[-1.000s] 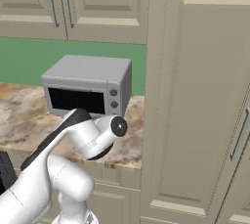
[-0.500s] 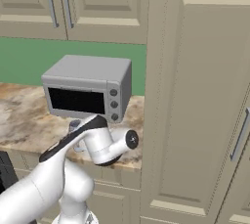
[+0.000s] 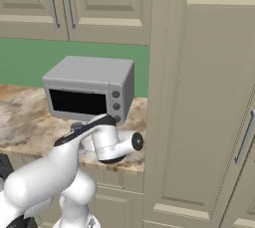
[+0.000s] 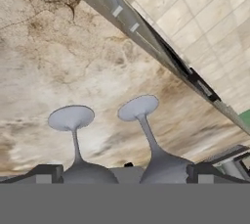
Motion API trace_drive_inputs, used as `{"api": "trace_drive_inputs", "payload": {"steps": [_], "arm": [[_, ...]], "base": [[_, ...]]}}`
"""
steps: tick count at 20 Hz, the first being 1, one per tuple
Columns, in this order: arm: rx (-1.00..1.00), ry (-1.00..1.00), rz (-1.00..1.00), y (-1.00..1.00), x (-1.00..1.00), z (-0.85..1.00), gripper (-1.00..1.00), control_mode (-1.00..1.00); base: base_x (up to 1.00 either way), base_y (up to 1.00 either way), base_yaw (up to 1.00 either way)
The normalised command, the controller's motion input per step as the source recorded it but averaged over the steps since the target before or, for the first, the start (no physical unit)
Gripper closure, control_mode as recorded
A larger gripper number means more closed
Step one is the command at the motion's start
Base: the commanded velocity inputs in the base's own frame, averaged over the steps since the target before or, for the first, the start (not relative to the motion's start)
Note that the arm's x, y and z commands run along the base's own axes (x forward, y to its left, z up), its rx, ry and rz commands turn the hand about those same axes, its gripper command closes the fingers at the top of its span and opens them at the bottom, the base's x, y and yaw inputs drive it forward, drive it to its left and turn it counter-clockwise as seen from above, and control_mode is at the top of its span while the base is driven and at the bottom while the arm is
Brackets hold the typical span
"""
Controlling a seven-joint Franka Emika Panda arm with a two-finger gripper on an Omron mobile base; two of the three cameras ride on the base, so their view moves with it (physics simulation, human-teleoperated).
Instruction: Retrieve the wine glasses from the counter and place one next to each plate.
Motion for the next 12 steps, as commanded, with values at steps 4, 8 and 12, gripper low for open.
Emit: {"api": "trace_drive_inputs", "payload": {"steps": [4, 8, 12], "arm": [[0.00, 0.02, 0.00, 0.01, 0.16, 0.00, -1.00, -1.00], [0.00, 0.00, 0.00, 0.09, 0.14, -0.06, -1.00, -1.00], [0.00, 0.00, 0.00, 0.15, 0.06, -0.14, -1.00, -1.00]], "base": [[0.00, 0.00, 0.00], [0.00, 0.00, 0.00], [0.00, 0.00, 0.00]]}}
